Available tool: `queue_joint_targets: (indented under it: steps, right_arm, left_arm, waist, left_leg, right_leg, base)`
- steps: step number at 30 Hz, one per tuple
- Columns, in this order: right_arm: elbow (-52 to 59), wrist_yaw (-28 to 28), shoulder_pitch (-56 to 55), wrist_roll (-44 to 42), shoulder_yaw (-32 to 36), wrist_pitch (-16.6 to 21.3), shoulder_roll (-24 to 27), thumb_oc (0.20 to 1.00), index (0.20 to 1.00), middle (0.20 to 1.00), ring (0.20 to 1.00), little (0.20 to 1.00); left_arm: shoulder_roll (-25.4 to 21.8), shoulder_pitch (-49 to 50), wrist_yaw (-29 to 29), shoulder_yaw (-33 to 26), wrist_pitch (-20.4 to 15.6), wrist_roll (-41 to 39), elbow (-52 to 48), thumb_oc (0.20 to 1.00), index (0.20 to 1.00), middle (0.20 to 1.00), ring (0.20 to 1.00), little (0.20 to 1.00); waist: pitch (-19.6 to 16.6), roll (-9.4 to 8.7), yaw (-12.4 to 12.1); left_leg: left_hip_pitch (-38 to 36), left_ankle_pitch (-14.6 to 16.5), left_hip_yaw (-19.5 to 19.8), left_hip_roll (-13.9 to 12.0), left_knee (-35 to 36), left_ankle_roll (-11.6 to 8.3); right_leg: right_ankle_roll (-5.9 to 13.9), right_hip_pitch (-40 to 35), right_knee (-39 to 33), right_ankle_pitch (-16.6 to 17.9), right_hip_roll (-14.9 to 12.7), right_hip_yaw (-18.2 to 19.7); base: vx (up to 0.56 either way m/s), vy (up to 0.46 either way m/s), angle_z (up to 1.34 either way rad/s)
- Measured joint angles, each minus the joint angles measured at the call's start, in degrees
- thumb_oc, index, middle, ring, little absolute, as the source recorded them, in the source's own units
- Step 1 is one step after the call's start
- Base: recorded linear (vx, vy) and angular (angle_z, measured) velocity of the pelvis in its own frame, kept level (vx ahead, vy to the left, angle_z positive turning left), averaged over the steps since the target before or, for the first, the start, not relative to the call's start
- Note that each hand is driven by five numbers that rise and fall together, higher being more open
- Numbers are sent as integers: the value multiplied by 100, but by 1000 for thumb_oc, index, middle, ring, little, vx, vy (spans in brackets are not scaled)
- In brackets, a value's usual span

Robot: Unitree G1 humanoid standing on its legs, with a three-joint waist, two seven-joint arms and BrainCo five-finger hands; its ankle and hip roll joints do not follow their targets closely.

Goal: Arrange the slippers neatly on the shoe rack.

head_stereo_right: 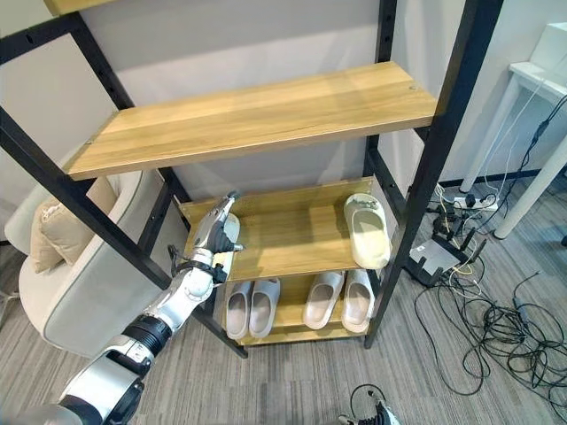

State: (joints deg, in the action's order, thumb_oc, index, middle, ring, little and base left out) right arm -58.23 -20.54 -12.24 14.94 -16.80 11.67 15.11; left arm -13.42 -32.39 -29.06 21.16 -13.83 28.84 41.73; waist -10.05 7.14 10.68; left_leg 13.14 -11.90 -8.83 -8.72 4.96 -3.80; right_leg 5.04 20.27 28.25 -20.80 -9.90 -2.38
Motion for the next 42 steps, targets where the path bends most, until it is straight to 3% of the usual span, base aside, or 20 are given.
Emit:
queue_joint_targets:
  steps: [8,12,18,23,30,34,42]
  right_arm:
    - [370,-3,94,-11,293,-200,-70,1000,1000,1000,1000,1000]
    - [427,-9,116,-10,292,-238,-79,1000,1000,1000,1000,1000]
    - [539,-23,123,-14,307,-326,-136,1000,1000,1000,1000,1000]
    - [593,-11,110,-19,308,-430,-156,1000,1000,1000,1000,1000]
    - [722,17,35,-90,394,-446,-157,1000,1000,1000,1000,1000]
    - [898,16,-61,-132,403,-444,-135,1000,1000,1000,1000,1000]
    - [1115,60,-187,-137,430,-431,-94,1000,1000,1000,1000,1000]
  left_arm:
    - [-57,-1104,-555,-228,364,-5,653,1000,1000,1000,1000,1000]
    - [-56,-1368,-894,-215,600,-2,1315,1000,1000,1000,1000,1000]
    - [-137,-1486,-1383,-668,824,-41,1379,1000,1000,1000,1000,1000]
    - [-428,-1564,-1704,-900,849,-81,1421,1000,1000,1000,1000,1000]
    - [-440,-1858,-2020,-829,862,-346,1763,1000,1000,1000,1000,1000]
    - [-316,-2108,-2081,-730,930,-527,2333,1000,1000,1000,1000,1000]
    - [177,-2019,-2093,-1115,943,-1195,2729,1000,1000,1000,1000,1000]
  waist:
    - [359,124,101]
    - [411,111,119]
    - [493,3,103]
    - [522,-48,92]
    - [505,-17,90]
    - [496,-1,89]
    - [453,56,83]
  left_leg:
    - [797,-278,53,54,-7,37]
    - [924,-285,50,58,-23,35]
    - [1297,-288,50,80,-41,36]
    - [1384,-287,55,83,-112,36]
    - [1508,-287,130,119,-113,36]
    - [1622,-287,114,189,-110,37]
    - [1746,-289,14,263,-121,41]
  right_leg:
    - [21,875,225,156,-36,37]
    - [46,1032,229,179,-32,87]
    - [44,1484,352,245,-43,163]
    - [48,1518,330,270,-53,161]
    - [73,1618,367,286,-96,144]
    - [103,1819,465,297,-163,210]
    - [139,2091,603,322,-216,347]
  base:
    - [-80,22,0]
    - [-26,7,-4]
    - [-13,0,-2]
    - [6,0,0]
    - [3,9,3]
    - [7,5,-1]
    - [22,0,-3]
